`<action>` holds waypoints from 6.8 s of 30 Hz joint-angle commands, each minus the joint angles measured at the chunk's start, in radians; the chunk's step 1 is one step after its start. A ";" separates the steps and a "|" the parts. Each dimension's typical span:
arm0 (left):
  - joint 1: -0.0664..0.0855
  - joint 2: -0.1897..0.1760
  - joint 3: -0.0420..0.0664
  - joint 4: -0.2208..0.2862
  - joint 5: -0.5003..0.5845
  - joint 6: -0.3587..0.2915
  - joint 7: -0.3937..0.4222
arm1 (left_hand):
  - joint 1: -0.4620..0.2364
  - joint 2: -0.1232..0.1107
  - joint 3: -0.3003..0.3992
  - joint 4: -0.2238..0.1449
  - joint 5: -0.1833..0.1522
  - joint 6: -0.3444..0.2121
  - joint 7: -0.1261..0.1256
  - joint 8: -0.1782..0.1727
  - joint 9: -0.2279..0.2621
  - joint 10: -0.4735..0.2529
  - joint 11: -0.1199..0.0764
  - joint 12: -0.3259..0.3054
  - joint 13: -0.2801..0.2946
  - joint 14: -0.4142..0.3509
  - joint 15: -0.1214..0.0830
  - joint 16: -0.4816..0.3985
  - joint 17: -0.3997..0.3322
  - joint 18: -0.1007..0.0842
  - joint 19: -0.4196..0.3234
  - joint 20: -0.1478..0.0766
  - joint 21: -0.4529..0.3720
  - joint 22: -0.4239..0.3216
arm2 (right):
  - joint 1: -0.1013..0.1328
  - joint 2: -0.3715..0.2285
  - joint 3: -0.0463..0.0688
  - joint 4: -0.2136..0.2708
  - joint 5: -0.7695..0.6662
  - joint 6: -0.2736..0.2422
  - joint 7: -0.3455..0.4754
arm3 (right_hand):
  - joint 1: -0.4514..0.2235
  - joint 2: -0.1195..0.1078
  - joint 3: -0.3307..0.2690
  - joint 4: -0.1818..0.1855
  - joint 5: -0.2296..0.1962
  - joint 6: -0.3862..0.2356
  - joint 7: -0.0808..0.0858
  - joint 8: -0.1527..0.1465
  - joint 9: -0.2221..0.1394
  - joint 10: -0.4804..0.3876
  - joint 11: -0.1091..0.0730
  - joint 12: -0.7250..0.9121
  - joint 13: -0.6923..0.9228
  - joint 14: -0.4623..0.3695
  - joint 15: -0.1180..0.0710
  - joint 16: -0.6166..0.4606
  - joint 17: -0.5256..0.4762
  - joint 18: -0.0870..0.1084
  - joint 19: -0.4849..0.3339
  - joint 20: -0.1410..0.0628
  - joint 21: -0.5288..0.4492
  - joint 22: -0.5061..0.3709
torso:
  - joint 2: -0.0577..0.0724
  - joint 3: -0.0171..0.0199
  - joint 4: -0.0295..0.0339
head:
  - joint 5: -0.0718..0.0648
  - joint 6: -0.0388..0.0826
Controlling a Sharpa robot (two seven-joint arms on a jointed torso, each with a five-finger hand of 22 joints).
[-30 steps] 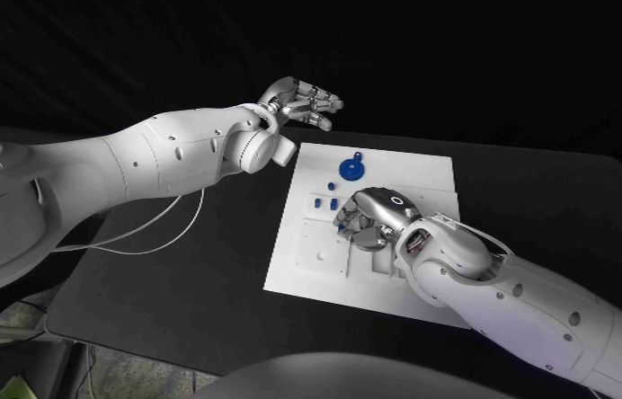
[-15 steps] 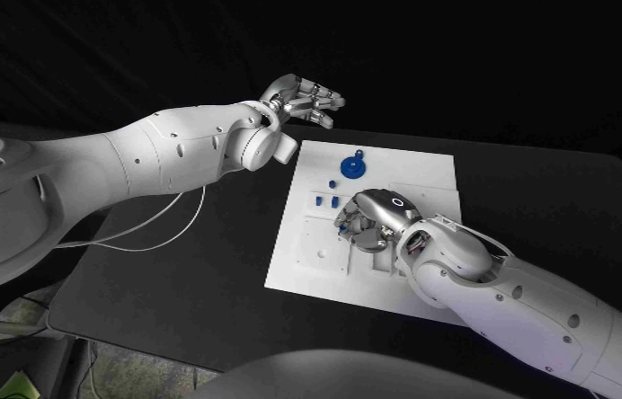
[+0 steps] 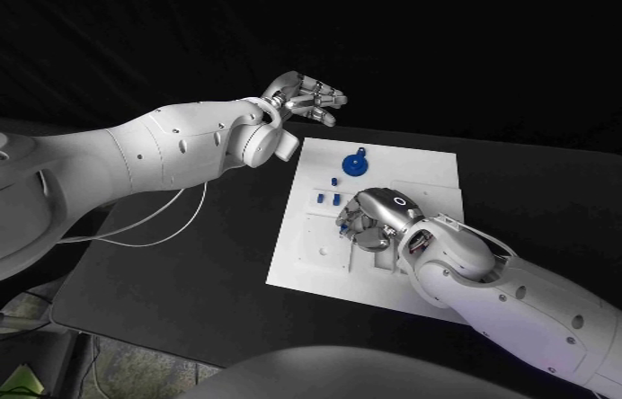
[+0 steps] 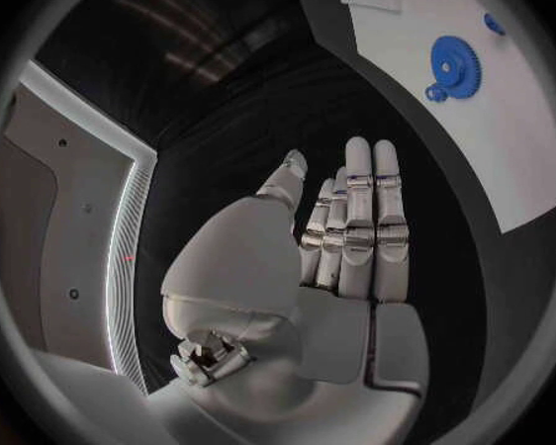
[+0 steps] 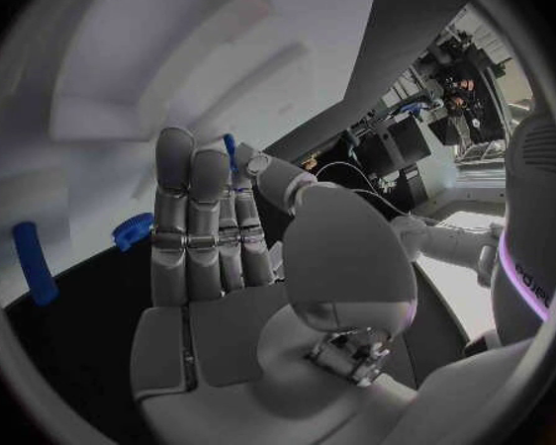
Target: Assemble the parts on the task board
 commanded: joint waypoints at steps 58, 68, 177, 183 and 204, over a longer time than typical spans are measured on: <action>0.001 0.003 0.000 -0.015 -0.012 0.026 -0.016 | 0.007 0.004 -0.010 0.003 -0.003 -0.002 -0.003 0.002 0.002 -0.004 0.000 0.000 0.000 -0.004 0.004 -0.002 -0.001 -0.016 0.006 0.002 0.004 -0.009 | -0.009 -0.015 -0.001 0.019 -0.014 0.032 -0.002 | -0.005 0.010 0.004 -0.009 0.003 0.008 -0.001 0.004 0.004 0.030 -0.020 0.003 0.003 -0.001 -0.007 0.014 -0.007 0.027 0.014 0.000 -0.024 0.030 | 0.000 -0.0005 0.0007 | -0.003 -0.010; 0.001 0.003 0.000 -0.015 -0.012 0.027 -0.019 | 0.008 0.004 -0.012 0.003 -0.003 -0.003 -0.003 0.002 0.002 -0.005 0.000 0.000 0.000 -0.004 0.004 -0.002 -0.001 -0.016 0.006 0.002 0.004 -0.012 | -0.009 -0.015 -0.001 0.014 -0.021 0.067 -0.018 | -0.007 0.011 0.004 -0.010 0.002 0.007 -0.001 0.004 0.004 0.028 -0.019 0.003 0.003 -0.004 -0.007 0.014 -0.009 0.026 0.012 0.000 -0.031 0.038 | 0.000 -0.0010 0.0001 | -0.004 -0.012; 0.000 0.001 0.000 -0.025 -0.018 0.044 -0.029 | 0.009 0.009 -0.017 0.007 -0.003 -0.003 -0.003 0.002 0.002 -0.003 0.000 0.000 0.000 -0.005 0.004 -0.002 -0.002 -0.016 0.007 0.002 0.005 -0.022 | 0.044 -0.222 0.164 0.075 0.072 0.238 -0.116 | 0.044 -0.048 -0.267 0.111 -0.002 -0.215 0.025 0.002 -0.064 -0.273 0.061 0.002 -0.005 -0.036 0.050 0.067 -0.076 0.065 0.069 0.060 -0.173 0.010 | -0.001 -0.0008 -0.0024 | -0.044 0.034; 0.000 0.003 0.000 -0.027 -0.018 0.046 -0.029 | 0.009 0.009 -0.017 0.007 -0.003 -0.003 -0.003 0.002 0.002 -0.003 0.000 0.000 0.000 -0.005 0.004 -0.002 -0.002 -0.016 0.007 0.002 0.005 -0.022 | 0.044 -0.214 0.141 0.066 0.058 0.252 -0.119 | 0.012 -0.040 -0.211 0.105 -0.004 -0.183 0.030 0.003 -0.063 -0.200 0.041 0.002 -0.004 -0.030 0.037 0.070 -0.071 0.054 0.070 0.048 -0.162 0.015 | -0.001 -0.0001 -0.0027 | -0.041 0.029; -0.001 0.004 -0.001 -0.030 -0.018 0.051 -0.032 | 0.009 0.009 -0.017 0.007 -0.003 -0.003 -0.003 0.002 0.002 -0.003 0.000 0.000 0.000 -0.005 0.004 -0.002 -0.002 -0.016 0.007 0.002 0.005 -0.022 | 0.044 -0.201 0.111 0.057 0.033 0.198 -0.128 | -0.014 0.007 -0.138 0.118 -0.007 -0.082 0.017 0.008 -0.057 -0.092 0.007 0.003 -0.002 -0.014 0.013 0.070 -0.058 0.033 0.076 0.023 -0.122 0.037 | -0.001 -0.0001 -0.0025 | -0.044 0.025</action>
